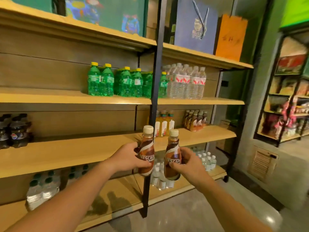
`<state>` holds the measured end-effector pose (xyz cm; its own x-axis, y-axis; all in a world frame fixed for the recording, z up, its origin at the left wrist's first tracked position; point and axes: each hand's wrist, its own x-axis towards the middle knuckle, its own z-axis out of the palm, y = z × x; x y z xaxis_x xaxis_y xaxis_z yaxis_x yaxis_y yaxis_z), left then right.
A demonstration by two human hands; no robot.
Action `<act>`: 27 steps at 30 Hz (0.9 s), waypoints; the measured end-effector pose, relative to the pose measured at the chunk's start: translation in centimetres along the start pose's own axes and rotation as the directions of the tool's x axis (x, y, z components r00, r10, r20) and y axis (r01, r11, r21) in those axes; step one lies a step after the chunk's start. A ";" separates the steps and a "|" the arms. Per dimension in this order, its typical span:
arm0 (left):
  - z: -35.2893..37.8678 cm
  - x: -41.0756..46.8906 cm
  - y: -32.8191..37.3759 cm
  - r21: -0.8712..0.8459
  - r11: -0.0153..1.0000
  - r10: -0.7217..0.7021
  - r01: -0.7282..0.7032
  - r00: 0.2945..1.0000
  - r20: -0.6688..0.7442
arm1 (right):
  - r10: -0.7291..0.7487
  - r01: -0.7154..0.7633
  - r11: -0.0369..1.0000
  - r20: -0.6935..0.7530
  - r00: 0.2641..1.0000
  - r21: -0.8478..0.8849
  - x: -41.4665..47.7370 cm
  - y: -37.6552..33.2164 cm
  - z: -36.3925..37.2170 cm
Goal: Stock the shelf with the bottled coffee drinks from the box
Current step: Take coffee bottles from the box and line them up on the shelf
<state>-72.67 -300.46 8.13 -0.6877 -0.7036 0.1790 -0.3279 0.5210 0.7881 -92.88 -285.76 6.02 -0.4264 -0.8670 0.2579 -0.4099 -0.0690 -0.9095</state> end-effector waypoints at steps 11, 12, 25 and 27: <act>11.5 22.3 5.0 0.017 0.994 0.110 -0.111 0.991 0.074 | 0.004 -0.017 0.994 -0.120 0.993 -0.105 14.1 9.4 -18.3; 12.4 24.4 5.3 0.009 0.993 0.114 -0.115 0.991 0.073 | 0.006 -0.020 0.994 -0.131 0.991 -0.109 15.7 10.4 -19.9; 27.0 46.7 8.6 -0.064 0.998 -0.002 0.003 1.000 0.025 | 0.049 -0.051 0.998 -0.096 0.994 -0.026 35.7 24.0 -37.6; 29.7 50.1 8.8 -0.088 0.995 -0.037 0.036 0.999 -0.010 | 0.035 -0.036 0.999 -0.065 0.997 -0.014 38.9 26.4 -40.1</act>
<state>-129.28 -316.80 6.50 -0.6684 -0.7273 0.1561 -0.2940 0.4510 0.8427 -152.68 -301.54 5.11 -0.4918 -0.8350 0.2466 -0.4058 -0.0307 -0.9134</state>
